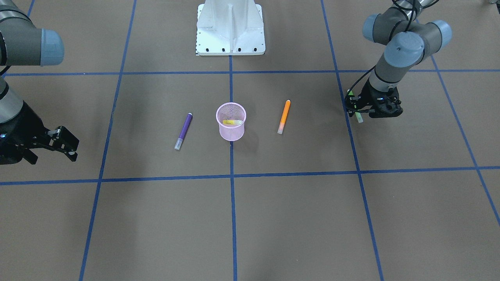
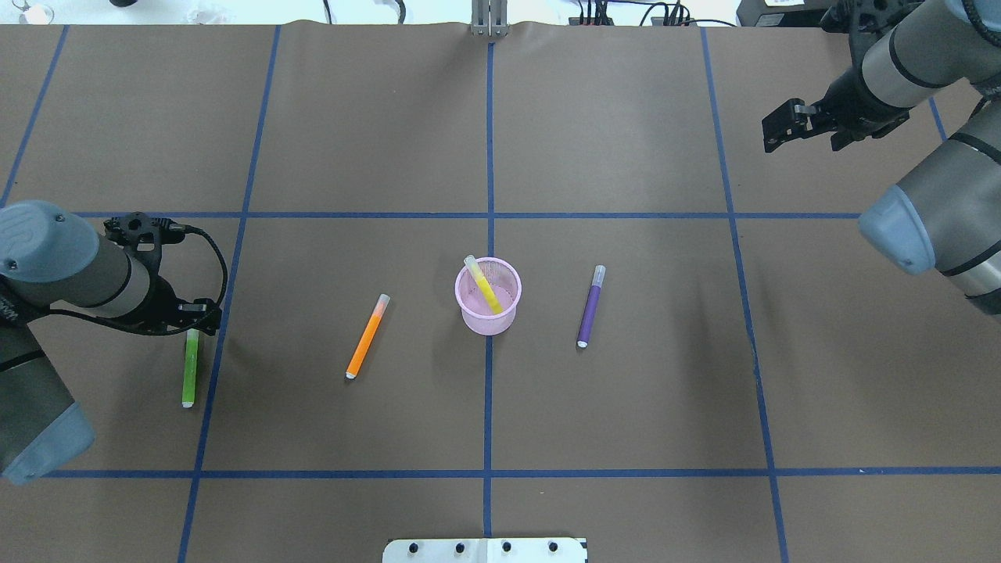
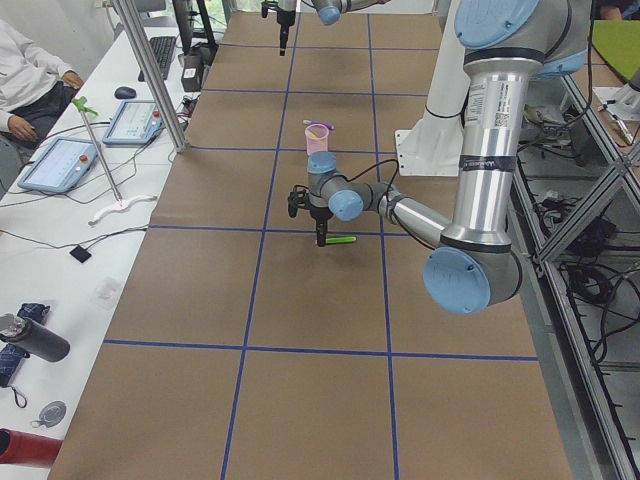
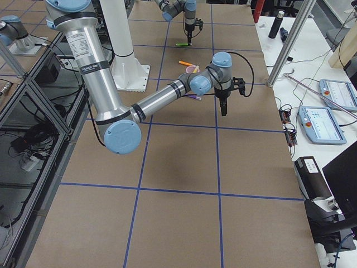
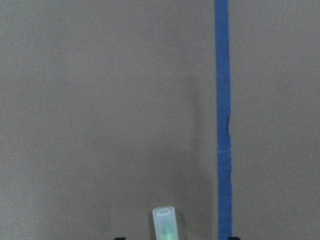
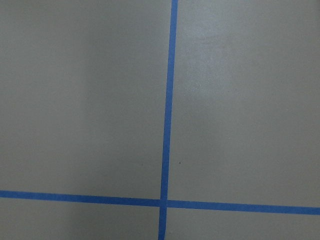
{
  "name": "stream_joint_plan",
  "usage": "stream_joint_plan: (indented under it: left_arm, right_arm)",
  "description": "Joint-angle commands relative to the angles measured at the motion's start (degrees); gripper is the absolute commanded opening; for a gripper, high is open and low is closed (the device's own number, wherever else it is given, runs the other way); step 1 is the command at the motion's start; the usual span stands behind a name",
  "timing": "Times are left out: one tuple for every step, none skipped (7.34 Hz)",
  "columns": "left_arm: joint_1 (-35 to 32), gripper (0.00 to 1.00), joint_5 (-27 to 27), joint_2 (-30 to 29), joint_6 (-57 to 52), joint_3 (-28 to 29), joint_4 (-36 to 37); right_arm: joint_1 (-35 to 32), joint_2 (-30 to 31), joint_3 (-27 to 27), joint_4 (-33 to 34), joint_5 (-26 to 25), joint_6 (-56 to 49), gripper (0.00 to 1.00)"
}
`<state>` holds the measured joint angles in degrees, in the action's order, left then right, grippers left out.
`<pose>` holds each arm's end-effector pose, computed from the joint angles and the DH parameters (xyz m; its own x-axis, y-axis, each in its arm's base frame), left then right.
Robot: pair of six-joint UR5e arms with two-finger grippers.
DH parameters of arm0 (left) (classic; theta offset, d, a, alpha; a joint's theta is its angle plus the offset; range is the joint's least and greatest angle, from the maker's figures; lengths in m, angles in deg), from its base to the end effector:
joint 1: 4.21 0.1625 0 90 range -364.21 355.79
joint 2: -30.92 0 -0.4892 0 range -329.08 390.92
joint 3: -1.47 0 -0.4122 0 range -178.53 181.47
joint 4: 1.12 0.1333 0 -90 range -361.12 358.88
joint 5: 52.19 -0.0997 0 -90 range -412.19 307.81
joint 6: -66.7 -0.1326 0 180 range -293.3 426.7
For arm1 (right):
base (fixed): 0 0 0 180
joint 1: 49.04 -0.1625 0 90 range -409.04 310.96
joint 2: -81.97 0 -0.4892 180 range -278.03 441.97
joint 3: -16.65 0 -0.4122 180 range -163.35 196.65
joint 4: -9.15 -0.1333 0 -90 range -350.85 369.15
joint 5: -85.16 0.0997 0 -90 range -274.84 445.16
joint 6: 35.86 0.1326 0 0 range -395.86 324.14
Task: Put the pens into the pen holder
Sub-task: 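Lower the left gripper onto the green marker and grasp it upright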
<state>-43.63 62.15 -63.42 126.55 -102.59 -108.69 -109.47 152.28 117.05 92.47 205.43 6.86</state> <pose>0.3980 -0.4289 0.5594 0.7373 -0.0137 -0.6754 0.0246 0.9997 0.0066 -0.2728 -0.6154 0.4485 0.7107 -0.0333 0.7028 -0.1182 0.9790 0.1658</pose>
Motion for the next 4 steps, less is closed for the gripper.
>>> stream_joint_plan:
  left_arm:
    - [0.75, 0.63, 0.09, -0.05, 0.62, 0.08, -0.1]
    - [0.84, 0.6, 0.09, 0.03, 0.53, 0.17, -0.1]
    - [0.84, 0.57, 0.09, 0.03, 0.53, 0.26, -0.19]
    - [0.84, 0.57, 0.09, 0.03, 0.53, 0.35, -0.1]
  right_arm:
    - [0.05, 0.0, -0.12, 0.0, -0.74, -0.09, 1.0]
    - [0.05, 0.09, -0.12, -0.09, -0.74, -0.17, 1.0]
    - [0.05, 0.0, -0.12, -0.09, -0.74, -0.09, 1.0]
    - [0.05, 0.0, -0.12, -0.09, -0.74, -0.17, 1.0]
